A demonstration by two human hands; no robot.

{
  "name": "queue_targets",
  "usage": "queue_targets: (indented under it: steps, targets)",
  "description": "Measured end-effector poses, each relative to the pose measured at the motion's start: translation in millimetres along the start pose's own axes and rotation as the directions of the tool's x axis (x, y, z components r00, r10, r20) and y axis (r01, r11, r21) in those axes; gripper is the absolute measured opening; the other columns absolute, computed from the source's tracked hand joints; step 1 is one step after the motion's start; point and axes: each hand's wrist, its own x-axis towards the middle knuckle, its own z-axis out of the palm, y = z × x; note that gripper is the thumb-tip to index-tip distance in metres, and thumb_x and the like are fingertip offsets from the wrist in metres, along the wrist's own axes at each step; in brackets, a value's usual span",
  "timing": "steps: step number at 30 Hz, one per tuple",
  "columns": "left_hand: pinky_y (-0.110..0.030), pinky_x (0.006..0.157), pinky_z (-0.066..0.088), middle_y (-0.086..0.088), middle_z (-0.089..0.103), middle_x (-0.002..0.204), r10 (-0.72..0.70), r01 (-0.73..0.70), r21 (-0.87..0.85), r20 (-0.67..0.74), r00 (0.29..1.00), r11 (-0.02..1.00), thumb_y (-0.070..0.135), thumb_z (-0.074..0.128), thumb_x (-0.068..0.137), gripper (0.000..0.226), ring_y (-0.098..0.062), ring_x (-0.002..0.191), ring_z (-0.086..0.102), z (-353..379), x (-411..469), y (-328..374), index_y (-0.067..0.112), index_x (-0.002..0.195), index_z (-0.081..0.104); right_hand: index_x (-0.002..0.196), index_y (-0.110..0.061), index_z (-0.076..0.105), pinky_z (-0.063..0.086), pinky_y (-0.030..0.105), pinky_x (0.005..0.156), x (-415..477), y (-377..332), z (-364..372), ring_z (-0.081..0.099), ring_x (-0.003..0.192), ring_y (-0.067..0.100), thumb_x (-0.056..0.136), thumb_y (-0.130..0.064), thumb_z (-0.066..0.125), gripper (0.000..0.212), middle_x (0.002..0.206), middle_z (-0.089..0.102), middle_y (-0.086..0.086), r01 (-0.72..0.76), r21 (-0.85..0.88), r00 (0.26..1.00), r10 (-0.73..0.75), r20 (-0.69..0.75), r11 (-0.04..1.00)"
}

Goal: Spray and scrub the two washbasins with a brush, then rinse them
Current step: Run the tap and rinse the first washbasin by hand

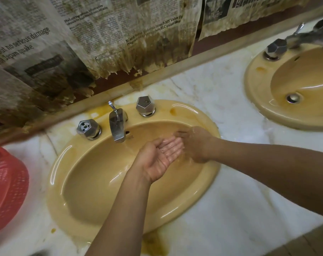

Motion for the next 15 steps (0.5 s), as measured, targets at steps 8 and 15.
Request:
queue_targets:
  steps: [8, 15]
  targets:
    - [-0.044, 0.115, 0.043, -0.025, 0.066, 0.132, 0.129, -0.190, -0.227, -0.257, 0.958, 0.955, 0.016, 0.036, 0.108, 0.039, -0.036, 0.127, 0.061, -83, -17, 14, -0.007, 0.131, 0.058, 0.161, -0.021, 0.018, 0.009, 0.052, 0.125, 8, -44, 6, 0.007, 0.157, 0.023, 0.099, -0.053, 0.018, 0.070, 0.170, 0.008, 0.003, 0.187, 0.345, 0.896, -0.303, 0.323, 0.920]
    - [-0.045, 0.111, 0.046, -0.019, 0.072, 0.125, 0.153, -0.222, -0.251, -0.268, 0.951, 0.942, 0.016, 0.038, 0.108, 0.034, -0.034, 0.119, 0.066, -87, -23, 32, -0.001, 0.126, 0.061, 0.163, -0.021, 0.012, -0.001, 0.049, 0.126, 5, -24, 4, 0.000, 0.157, 0.019, 0.101, -0.052, 0.019, 0.069, 0.170, 0.000, 0.001, 0.088, -0.002, 0.970, -0.085, 0.226, 0.996]
